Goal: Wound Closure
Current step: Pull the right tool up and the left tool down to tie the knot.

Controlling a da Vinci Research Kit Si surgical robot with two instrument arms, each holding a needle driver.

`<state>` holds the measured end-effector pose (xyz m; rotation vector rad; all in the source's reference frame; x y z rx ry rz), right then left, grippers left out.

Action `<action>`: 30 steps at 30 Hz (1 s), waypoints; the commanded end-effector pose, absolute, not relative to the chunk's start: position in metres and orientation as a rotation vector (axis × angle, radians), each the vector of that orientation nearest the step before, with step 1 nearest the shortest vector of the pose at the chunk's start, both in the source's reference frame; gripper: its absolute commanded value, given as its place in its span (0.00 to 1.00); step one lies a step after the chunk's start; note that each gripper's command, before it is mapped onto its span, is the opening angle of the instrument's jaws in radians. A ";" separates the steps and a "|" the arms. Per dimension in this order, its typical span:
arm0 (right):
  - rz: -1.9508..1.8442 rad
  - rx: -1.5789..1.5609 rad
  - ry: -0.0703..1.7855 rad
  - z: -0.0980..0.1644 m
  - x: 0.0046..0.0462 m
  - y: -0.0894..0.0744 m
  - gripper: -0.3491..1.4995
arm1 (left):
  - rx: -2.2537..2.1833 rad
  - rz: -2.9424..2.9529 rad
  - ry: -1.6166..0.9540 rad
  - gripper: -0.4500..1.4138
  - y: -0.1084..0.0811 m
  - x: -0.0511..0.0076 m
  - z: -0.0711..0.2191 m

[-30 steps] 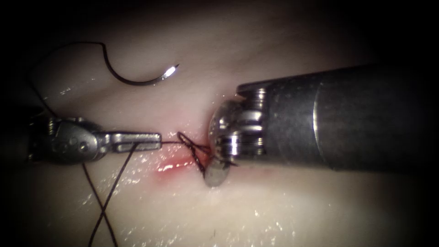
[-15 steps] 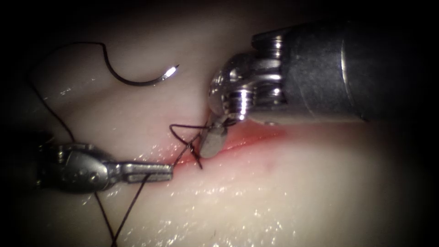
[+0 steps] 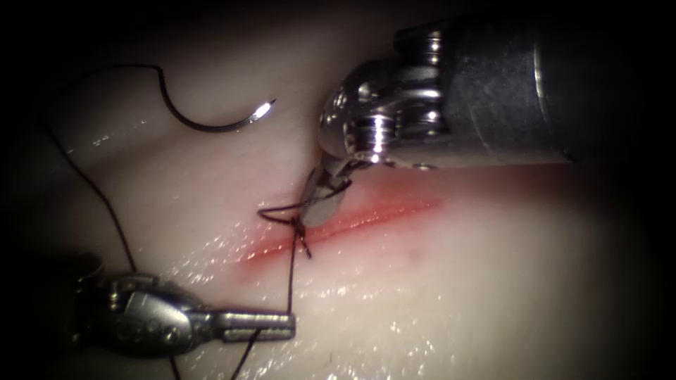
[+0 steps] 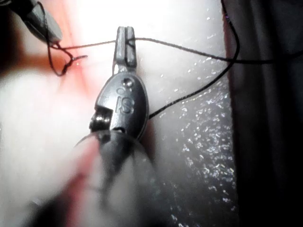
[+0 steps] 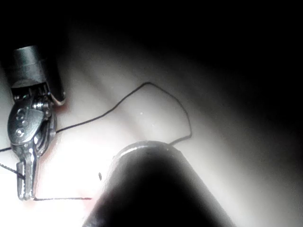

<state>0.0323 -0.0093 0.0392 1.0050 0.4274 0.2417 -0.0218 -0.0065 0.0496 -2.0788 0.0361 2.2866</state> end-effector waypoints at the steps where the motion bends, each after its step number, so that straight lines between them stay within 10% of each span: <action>1: 0.241 1.005 0.431 0.040 0.0331 -0.009 0.00 | -2.085 2.286 0.022 0.00 -0.008 -0.0228 0.050; 30: 0.286 0.987 0.444 0.041 0.0351 -0.008 0.00 | -2.199 2.273 -0.341 0.00 -0.024 -0.0325 0.043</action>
